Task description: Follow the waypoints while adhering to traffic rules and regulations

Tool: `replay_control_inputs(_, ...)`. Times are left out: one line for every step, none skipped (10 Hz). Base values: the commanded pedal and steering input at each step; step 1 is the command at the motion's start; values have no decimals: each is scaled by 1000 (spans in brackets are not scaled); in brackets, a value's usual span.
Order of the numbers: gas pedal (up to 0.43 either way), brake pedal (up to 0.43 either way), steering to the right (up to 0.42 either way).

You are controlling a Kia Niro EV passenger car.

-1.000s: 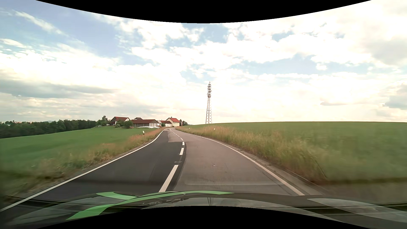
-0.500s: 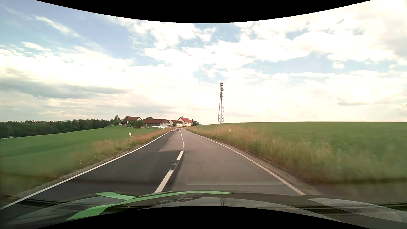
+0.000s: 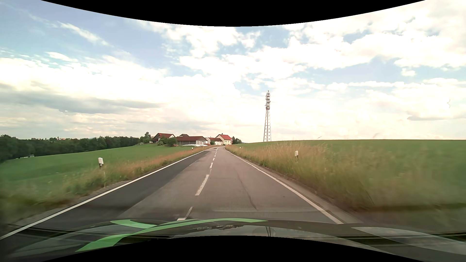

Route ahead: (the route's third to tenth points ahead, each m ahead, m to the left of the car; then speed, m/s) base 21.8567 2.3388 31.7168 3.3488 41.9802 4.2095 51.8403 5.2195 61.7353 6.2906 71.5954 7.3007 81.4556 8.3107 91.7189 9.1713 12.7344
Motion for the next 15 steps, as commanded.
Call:
replay_control_inputs(169, 0, -49)
replay_control_inputs(169, 0, -49)
replay_control_inputs(157, 0, -49)
replay_control_inputs(157, 0, -49)
replay_control_inputs(157, 0, -46)
replay_control_inputs(157, 0, -41)
replay_control_inputs(150, 0, -30)
replay_control_inputs(150, 0, -21)
replay_control_inputs(138, 0, -16)
replay_control_inputs(138, 0, -14)
replay_control_inputs(130, 0, -13)
replay_control_inputs(110, 0, -13)
replay_control_inputs(98, 0, -13)
replay_control_inputs(98, 0, -12)
replay_control_inputs(98, 0, -11)
